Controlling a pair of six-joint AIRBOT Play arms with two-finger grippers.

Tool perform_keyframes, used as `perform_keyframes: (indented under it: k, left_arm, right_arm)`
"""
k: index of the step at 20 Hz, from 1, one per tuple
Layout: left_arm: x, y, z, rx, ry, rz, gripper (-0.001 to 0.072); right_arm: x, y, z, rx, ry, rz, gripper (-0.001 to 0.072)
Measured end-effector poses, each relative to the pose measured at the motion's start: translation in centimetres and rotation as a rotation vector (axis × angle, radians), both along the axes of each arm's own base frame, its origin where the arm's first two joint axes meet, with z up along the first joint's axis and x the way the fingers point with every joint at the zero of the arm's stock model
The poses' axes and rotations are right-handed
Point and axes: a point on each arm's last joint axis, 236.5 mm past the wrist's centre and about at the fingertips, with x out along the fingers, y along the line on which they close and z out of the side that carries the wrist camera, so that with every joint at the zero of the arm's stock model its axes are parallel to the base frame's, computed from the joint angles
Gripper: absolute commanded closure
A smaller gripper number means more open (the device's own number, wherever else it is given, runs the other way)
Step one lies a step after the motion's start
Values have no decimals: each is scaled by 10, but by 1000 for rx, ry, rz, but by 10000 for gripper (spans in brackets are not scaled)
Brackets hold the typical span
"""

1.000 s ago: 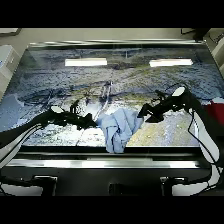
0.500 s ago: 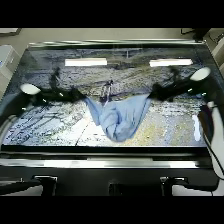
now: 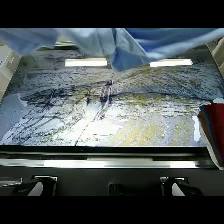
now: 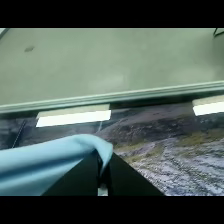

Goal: Fold the clothes and pants, and hang the long-sleeved shirts on hangers.

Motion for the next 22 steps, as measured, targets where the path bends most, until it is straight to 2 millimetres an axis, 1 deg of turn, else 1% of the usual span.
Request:
perform_keyframes:
  k: [2,3,4,5,6,7,8,9,10,12,13,15,16,17,18,19,20,21,22]
  left_arm:
    - [-24,5,21,-3,-66,43,683]
    - [-31,8,26,1,-82,61,683]
    - [-34,11,27,15,-87,84,683]
    - [-33,15,22,32,-75,103,683]
    - [-28,18,12,48,-41,118,683]
    - [-19,22,-6,63,11,128,683]
    - [-9,25,-27,69,68,130,683]
    - [3,27,-55,72,142,124,683]
    - [14,26,-86,70,218,111,683]
    - [35,20,-165,60,395,73,683]
    - [43,12,-209,51,484,45,683]
    - [49,-10,-292,41,637,-8,682]
    - [49,-21,-329,39,701,-28,682]
    - [46,-33,-365,37,764,-47,682]
    - [43,-43,-393,37,817,-62,682]
    - [38,-52,-419,33,873,-76,682]
    - [35,-59,-438,35,908,-83,681]
    - [32,-63,-452,37,940,-89,682]
    - [30,-66,-462,35,963,-91,681]
  right_arm:
    - [-25,-8,17,-23,-51,-60,669]
    - [-32,-12,18,-34,-50,-83,669]
    - [-37,-15,11,-41,-18,-99,669]
    - [-38,-18,-1,-45,33,-110,669]
    - [-36,-22,-23,-41,124,-117,669]
    - [-33,-24,-50,-35,227,-116,669]
    - [-30,-27,-84,-22,353,-112,669]
    - [-26,-29,-119,-7,472,-107,669]
    - [-22,-31,-157,12,596,-102,669]
    - [-13,-35,-231,56,784,-97,668]
    - [-4,-37,-269,83,842,-101,668]
    - [18,-35,-336,170,892,-114,668]
    - [28,-33,-366,227,901,-127,668]
    - [36,-30,-396,299,917,-146,668]
    - [42,-25,-420,372,930,-164,667]
    - [45,-19,-443,452,957,-178,597]
    - [47,-12,-459,514,981,-185,307]
    - [48,-6,-471,564,1003,-183,-1]
    - [47,-1,-476,586,1024,-164,14]
